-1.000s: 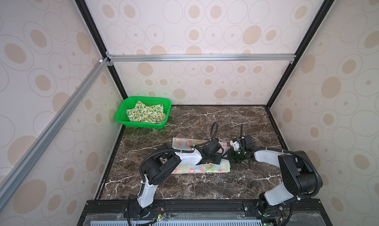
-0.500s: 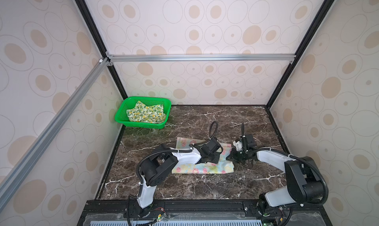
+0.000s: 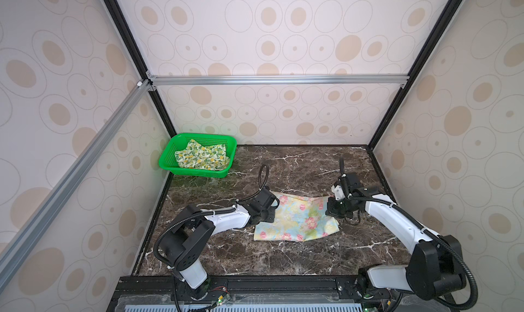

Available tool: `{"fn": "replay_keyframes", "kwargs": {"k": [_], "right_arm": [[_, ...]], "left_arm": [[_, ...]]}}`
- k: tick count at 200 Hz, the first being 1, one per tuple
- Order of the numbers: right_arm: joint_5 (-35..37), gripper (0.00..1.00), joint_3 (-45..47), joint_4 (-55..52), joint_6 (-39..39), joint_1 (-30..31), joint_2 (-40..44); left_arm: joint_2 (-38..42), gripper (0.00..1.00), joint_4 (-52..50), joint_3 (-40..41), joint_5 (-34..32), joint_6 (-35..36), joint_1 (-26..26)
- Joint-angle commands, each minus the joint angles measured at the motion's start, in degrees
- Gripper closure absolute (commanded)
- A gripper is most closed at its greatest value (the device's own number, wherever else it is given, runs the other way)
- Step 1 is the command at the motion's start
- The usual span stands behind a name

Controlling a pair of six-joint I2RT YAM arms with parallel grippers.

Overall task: Fold and stack skirts
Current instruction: Fold the skirt at the center of the table.

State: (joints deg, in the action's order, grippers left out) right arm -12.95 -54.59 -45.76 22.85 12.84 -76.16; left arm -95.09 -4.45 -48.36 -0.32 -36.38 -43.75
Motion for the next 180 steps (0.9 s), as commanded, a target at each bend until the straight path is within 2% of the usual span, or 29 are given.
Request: {"fn": "replay_keyframes", "kwargs": {"k": [1, 53, 91, 180], "right_arm": [[3.6, 1.00, -3.2, -6.8, -2.2, -0.3, 0.6], [5.5, 1.00, -6.8, -10.0, -2.5, 0.1, 0.2], [8.1, 1.00, -9.2, -11.7, -1.4, 2.9, -0.2], [7.6, 1.00, -9.4, -8.6, 5.3, 13.2, -0.6]], "left_arm": [[0.1, 0.99, 6.0, 2.0, 3.7, -2.1, -0.5], [-3.0, 1.00, 10.6, 2.5, 4.8, -6.5, -5.8], [-6.5, 1.00, 14.0, 2.5, 5.7, -10.0, -9.3], [-14.0, 1.00, 19.6, -1.5, 6.3, -15.9, -15.0]]}}
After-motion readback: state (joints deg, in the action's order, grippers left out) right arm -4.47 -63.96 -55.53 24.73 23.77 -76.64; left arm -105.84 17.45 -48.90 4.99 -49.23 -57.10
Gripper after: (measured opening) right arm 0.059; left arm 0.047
